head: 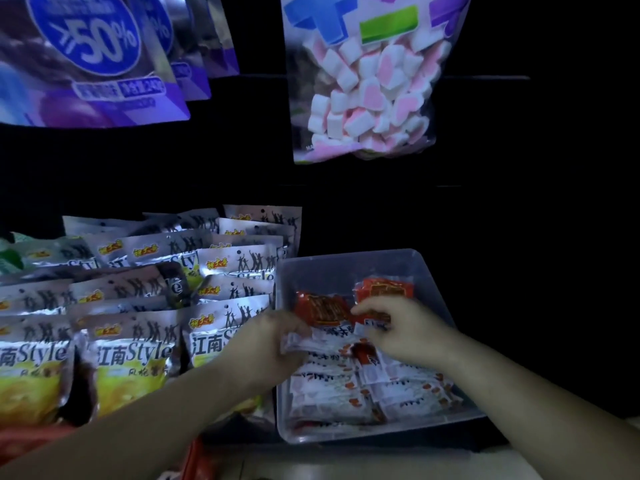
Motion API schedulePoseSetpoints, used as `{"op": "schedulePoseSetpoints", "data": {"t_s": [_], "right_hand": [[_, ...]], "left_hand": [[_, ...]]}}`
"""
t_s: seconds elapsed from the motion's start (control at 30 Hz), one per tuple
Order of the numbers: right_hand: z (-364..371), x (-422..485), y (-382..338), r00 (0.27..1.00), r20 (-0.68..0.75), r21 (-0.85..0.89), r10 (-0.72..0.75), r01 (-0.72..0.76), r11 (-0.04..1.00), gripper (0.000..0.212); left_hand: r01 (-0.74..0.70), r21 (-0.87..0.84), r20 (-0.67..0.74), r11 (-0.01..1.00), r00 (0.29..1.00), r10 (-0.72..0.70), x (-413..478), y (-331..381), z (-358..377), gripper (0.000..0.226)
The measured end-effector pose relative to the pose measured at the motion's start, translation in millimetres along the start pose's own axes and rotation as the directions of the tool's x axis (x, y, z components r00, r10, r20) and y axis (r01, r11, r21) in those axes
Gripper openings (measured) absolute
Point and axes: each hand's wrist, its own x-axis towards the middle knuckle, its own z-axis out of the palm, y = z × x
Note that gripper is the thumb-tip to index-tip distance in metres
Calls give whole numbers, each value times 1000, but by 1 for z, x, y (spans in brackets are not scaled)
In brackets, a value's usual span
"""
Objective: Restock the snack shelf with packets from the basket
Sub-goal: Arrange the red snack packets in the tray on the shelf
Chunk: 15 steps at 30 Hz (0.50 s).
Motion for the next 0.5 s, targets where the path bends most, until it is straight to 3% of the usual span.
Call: {"op": "schedulePoseSetpoints", "data": {"t_s": [0.07, 0.17, 0.27, 0.33, 0.43, 0.5], "right_hand": [[15, 0, -4, 993, 115, -68, -29, 37, 997, 49], [30, 9, 0, 989, 138, -232, -48, 80, 969, 70], [32, 24, 10, 993, 107, -315, -41, 73, 946, 83], [34, 36, 15, 983, 167, -333, -78, 130, 934, 97], [39, 46, 15, 962, 251, -347, -111, 196, 917, 105], [47, 50, 17, 963, 229, -378, -141, 222, 899, 99]], "left_hand": [[-83, 113, 54, 990, 996, 77, 4, -6, 3, 41], [-164, 256, 148, 953, 981, 129, 25, -9, 6, 59], [-206, 451, 285, 869, 955, 79, 47, -12, 6, 83], [-253, 546, 401, 798, 916, 17, 54, -10, 8, 95], [-297, 558, 428, 775, 903, 38, 58, -9, 13, 88], [-301, 595, 393, 745, 918, 57, 58, -9, 13, 59]]}}
